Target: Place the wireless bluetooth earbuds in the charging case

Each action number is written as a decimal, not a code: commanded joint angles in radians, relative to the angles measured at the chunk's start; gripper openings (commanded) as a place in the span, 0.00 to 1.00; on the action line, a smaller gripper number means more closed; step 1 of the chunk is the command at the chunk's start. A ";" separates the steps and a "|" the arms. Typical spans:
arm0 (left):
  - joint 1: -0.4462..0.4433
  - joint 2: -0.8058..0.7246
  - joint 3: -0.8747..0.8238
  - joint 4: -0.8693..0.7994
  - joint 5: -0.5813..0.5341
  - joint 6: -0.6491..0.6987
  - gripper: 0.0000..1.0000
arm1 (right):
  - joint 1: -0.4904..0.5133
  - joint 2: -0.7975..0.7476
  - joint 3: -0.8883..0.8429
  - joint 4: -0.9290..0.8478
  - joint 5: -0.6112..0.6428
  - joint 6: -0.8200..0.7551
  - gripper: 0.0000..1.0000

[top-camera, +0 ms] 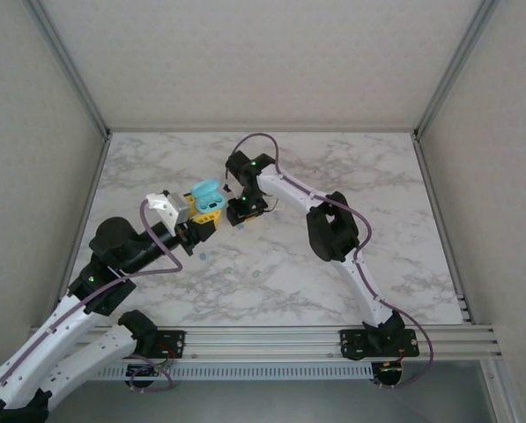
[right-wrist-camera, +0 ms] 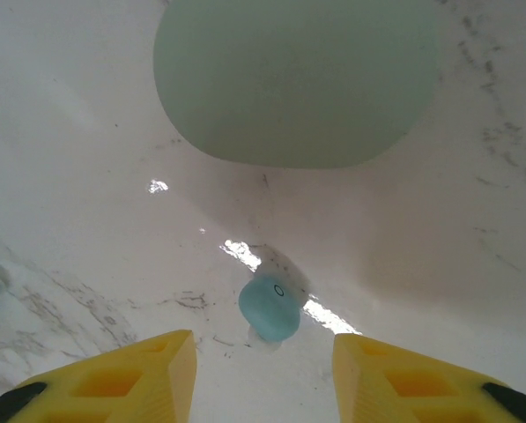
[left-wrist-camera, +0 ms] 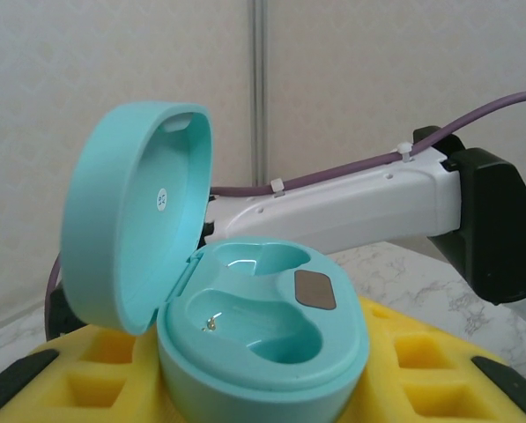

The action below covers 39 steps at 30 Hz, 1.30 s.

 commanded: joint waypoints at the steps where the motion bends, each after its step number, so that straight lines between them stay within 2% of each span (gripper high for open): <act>1: 0.002 -0.007 0.025 0.012 -0.002 0.009 0.12 | 0.019 0.037 0.050 -0.046 0.031 -0.019 0.45; 10: 0.002 -0.002 0.030 0.009 0.001 0.008 0.13 | 0.037 0.090 0.090 -0.074 0.069 -0.034 0.44; 17: 0.002 0.004 0.032 0.012 0.002 0.000 0.13 | 0.041 0.086 0.074 -0.060 0.113 -0.031 0.34; 22: 0.002 0.017 0.036 0.017 0.008 -0.003 0.13 | 0.039 0.008 -0.009 -0.011 0.116 -0.004 0.27; 28: 0.002 0.033 0.033 0.038 0.016 -0.013 0.14 | 0.031 -0.230 -0.294 0.139 0.134 0.053 0.25; 31: 0.002 0.041 0.036 0.042 0.021 -0.014 0.14 | 0.013 -0.360 -0.478 0.186 0.181 0.092 0.24; 39: 0.000 0.069 0.028 0.073 0.037 -0.026 0.14 | -0.127 -0.668 -1.008 0.282 0.258 0.233 0.24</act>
